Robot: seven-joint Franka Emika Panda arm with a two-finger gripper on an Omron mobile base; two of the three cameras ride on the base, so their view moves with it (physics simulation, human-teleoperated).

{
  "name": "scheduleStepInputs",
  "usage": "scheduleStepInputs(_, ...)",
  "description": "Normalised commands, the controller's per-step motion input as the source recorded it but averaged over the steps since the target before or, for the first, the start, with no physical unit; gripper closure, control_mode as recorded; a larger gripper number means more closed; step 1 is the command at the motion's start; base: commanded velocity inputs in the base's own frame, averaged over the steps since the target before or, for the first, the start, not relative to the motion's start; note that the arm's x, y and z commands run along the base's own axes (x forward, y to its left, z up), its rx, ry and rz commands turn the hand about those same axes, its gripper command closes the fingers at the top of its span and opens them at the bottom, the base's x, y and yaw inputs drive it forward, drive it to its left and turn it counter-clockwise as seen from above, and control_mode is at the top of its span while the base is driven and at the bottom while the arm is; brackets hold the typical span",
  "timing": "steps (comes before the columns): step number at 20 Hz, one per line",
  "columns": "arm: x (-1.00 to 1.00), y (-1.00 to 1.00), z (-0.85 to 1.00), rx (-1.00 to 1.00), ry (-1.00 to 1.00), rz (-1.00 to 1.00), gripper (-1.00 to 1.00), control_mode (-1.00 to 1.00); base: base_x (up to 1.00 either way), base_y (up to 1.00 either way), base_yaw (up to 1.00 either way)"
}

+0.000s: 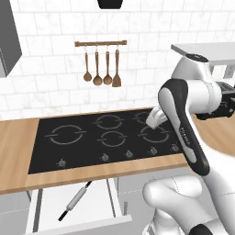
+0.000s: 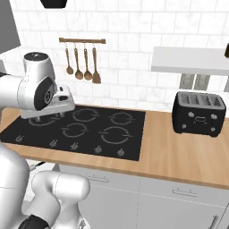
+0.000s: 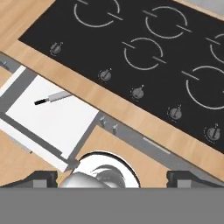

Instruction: Pick the rolling pin from the drawer and place it on the counter.

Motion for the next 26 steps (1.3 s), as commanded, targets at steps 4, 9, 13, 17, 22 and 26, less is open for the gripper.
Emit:
scheduleStepInputs(4,-0.81,0.33,0.00,-0.08,-0.03,0.28,-1.00,-1.00,0.00,0.00,0.00)
scheduleStepInputs(9,-0.73,0.41,0.00,-0.08,-0.02,0.27,-1.00,-1.00,0.00,0.00,0.00)
scheduleStepInputs(13,-0.72,0.48,0.00,-0.08,0.00,0.26,-1.00,-1.00,0.00,0.00,0.00)
scheduleStepInputs(17,-0.75,0.61,0.00,-0.11,0.00,0.24,-1.00,-1.00,0.00,0.00,0.00)
scheduleStepInputs(22,-0.73,0.78,-0.06,-0.14,0.00,0.22,-1.00,-1.00,0.00,0.00,0.00)
scheduleStepInputs(26,-0.68,0.80,-0.13,-0.13,0.00,0.20,-1.00,-1.00,0.00,0.00,0.00)
